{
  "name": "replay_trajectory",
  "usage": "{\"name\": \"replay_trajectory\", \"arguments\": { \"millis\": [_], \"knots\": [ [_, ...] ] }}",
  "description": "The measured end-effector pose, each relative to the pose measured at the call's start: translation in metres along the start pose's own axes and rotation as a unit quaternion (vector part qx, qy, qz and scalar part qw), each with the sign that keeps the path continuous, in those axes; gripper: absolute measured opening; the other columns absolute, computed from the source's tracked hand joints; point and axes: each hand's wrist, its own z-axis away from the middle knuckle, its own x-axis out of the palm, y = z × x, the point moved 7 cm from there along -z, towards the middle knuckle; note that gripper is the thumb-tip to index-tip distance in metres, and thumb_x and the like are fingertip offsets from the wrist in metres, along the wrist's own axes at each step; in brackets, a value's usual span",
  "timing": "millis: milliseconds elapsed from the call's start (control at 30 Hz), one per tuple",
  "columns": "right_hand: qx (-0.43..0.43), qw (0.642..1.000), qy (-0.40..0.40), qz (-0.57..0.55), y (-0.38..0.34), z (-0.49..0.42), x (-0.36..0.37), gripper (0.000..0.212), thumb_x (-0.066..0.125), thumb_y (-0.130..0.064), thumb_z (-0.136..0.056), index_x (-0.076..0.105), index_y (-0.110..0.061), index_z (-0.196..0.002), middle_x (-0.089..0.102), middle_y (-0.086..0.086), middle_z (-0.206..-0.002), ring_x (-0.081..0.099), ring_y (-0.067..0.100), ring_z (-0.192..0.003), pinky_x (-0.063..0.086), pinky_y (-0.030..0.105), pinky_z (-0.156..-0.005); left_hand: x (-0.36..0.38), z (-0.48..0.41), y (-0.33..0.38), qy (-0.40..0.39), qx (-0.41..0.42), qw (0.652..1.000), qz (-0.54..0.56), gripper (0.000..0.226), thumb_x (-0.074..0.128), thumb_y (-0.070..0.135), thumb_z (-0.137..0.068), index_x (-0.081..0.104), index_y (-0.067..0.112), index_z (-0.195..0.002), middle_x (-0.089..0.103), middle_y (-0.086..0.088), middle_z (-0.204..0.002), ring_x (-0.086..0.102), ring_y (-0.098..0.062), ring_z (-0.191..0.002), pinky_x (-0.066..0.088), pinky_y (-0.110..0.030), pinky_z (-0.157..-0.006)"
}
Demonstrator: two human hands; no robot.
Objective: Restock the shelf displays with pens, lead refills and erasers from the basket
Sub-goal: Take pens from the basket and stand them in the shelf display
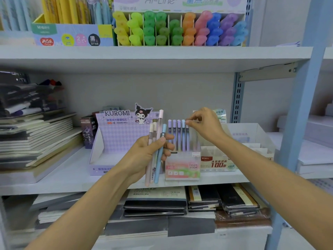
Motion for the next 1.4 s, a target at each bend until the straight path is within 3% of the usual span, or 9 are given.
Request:
{"name": "replay_trajectory", "arguments": {
  "millis": [133, 267, 367, 433, 567, 667, 767, 867, 1400],
  "knots": [
    [-0.007, 0.996, 0.004, -0.089, -0.02, 0.01, -0.016, 0.019, 0.069, -0.035, -0.087, 0.073, -0.02, -0.098, 0.061, -0.005, -0.091, 0.053, 0.007, -0.079, 0.04, 0.02, -0.073, 0.002, 0.003, 0.001, 0.0, 0.007, 1.0, -0.009, 0.024, 0.049, 0.016, -0.098, 0.067, 0.004, -0.11, 0.071, -0.008, -0.081, 0.067, -0.014, -0.07, 0.056, -0.021, -0.066],
    [0.032, 0.961, -0.158, -0.224, -0.052, 0.033, -0.005, 0.033, 0.067, -0.054, -0.078, 0.076, -0.024, -0.089, 0.072, -0.001, -0.091, 0.064, 0.008, -0.086, 0.047, 0.014, -0.073, 0.012, 0.007, 0.005, -0.003, 0.014, 1.0, -0.013, 0.025, 0.05, 0.017, -0.098, 0.067, 0.004, -0.109, 0.073, -0.01, -0.083, 0.068, -0.015, -0.07, 0.056, -0.022, -0.066],
    [0.024, 0.947, -0.211, -0.243, -0.067, 0.043, -0.001, 0.017, 0.073, -0.04, -0.08, 0.076, -0.023, -0.084, 0.072, -0.003, -0.085, 0.066, 0.011, -0.09, 0.051, 0.023, -0.087, 0.02, 0.011, 0.01, -0.005, 0.019, 1.0, -0.016, 0.024, 0.05, 0.019, -0.098, 0.067, 0.005, -0.107, 0.076, -0.012, -0.091, 0.072, -0.018, -0.074, 0.057, -0.023, -0.066],
    [0.021, 0.933, -0.219, -0.285, -0.072, 0.046, -0.003, 0.01, 0.071, -0.028, -0.085, 0.075, -0.019, -0.087, 0.071, -0.006, -0.081, 0.065, 0.003, -0.081, 0.05, 0.014, -0.078, 0.021, 0.013, 0.012, -0.002, 0.017, 1.0, -0.014, 0.026, 0.05, 0.021, -0.098, 0.066, 0.006, -0.111, 0.075, -0.011, -0.099, 0.074, -0.022, -0.084, 0.058, -0.024, -0.069],
    [0.044, 0.917, -0.145, -0.369, -0.073, 0.037, -0.024, 0.011, 0.057, -0.016, -0.096, 0.064, -0.008, -0.098, 0.069, -0.003, -0.082, 0.065, 0.005, -0.071, 0.047, 0.015, -0.061, 0.01, 0.019, 0.018, 0.025, 0.026, 0.999, -0.016, 0.029, 0.045, 0.025, -0.101, 0.061, 0.01, -0.12, 0.074, -0.009, -0.108, 0.073, -0.028, -0.092, 0.06, -0.031, -0.073],
    [0.083, 0.897, -0.031, -0.433, -0.062, 0.026, -0.046, 0.012, 0.05, -0.015, -0.1, 0.055, -0.005, -0.102, 0.068, 0.004, -0.083, 0.066, 0.01, -0.062, 0.046, 0.019, -0.056, 0.0, 0.025, 0.027, 0.072, 0.073, 0.994, -0.036, 0.021, 0.042, 0.029, -0.103, 0.051, 0.017, -0.117, 0.075, -0.008, -0.098, 0.072, -0.026, -0.065, 0.057, -0.03, -0.053],
    [0.087, 0.911, 0.028, -0.402, -0.051, 0.022, -0.054, 0.012, 0.048, -0.018, -0.101, 0.052, -0.006, -0.103, 0.069, 0.005, -0.085, 0.068, 0.013, -0.063, 0.048, 0.02, -0.054, -0.009, 0.026, 0.033, 0.122, 0.098, 0.986, -0.052, 0.018, 0.044, 0.034, -0.103, 0.046, 0.017, -0.097, 0.063, 0.0, -0.069, 0.044, -0.014, -0.038, 0.033, -0.02, -0.037],
    [0.075, 0.944, 0.021, -0.322, -0.044, 0.022, -0.044, 0.014, 0.049, -0.016, -0.101, 0.053, -0.003, -0.106, 0.069, 0.009, -0.087, 0.069, 0.018, -0.067, 0.051, 0.022, -0.054, -0.011, 0.023, 0.032, 0.123, 0.085, 0.988, -0.047, 0.025, 0.047, 0.038, -0.101, 0.055, 0.015, -0.107, 0.048, 0.006, -0.06, 0.032, -0.009, -0.039, 0.027, -0.019, -0.036],
    [0.008, 0.985, -0.113, -0.128, -0.041, 0.012, 0.024, 0.006, 0.054, -0.012, -0.098, 0.06, -0.01, -0.1, 0.07, 0.011, -0.086, 0.07, 0.019, -0.072, 0.056, 0.023, -0.064, -0.029, 0.014, 0.005, 0.112, 0.043, 0.993, -0.021, 0.024, 0.058, 0.019, -0.095, 0.067, 0.015, -0.117, 0.053, 0.002, -0.07, 0.042, -0.007, -0.052, 0.028, -0.017, -0.037]
  ]
}}
